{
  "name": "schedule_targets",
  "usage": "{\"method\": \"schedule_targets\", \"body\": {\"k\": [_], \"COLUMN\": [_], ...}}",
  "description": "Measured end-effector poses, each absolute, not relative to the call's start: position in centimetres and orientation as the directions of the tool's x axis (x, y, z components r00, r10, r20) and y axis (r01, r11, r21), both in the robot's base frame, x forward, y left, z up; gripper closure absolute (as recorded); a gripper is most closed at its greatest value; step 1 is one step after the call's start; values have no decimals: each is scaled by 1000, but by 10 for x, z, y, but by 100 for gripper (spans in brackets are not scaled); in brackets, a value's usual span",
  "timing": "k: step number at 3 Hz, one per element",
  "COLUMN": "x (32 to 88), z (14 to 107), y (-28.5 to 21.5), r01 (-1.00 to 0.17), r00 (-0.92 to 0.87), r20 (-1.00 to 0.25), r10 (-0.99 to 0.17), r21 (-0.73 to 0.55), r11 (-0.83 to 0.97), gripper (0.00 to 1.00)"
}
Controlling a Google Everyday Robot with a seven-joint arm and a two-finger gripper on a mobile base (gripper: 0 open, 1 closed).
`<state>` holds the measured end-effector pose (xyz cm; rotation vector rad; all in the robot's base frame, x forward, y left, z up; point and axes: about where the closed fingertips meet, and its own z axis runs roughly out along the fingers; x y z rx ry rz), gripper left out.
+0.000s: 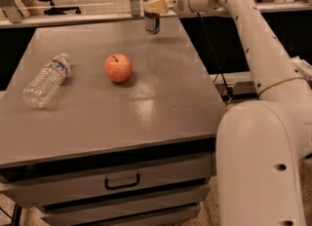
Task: Move redbull can near water bottle
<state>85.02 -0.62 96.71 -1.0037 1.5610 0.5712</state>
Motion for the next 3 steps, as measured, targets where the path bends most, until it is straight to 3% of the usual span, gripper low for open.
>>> {"method": "schedule_targets", "body": {"k": [3], "x": [803], "z": [1016], "y": [50], "r01": [-899], "r00": [66], "r20": [-947], "r10": [-315], "r21": [-193], "r11": [393], "gripper": [100]}}
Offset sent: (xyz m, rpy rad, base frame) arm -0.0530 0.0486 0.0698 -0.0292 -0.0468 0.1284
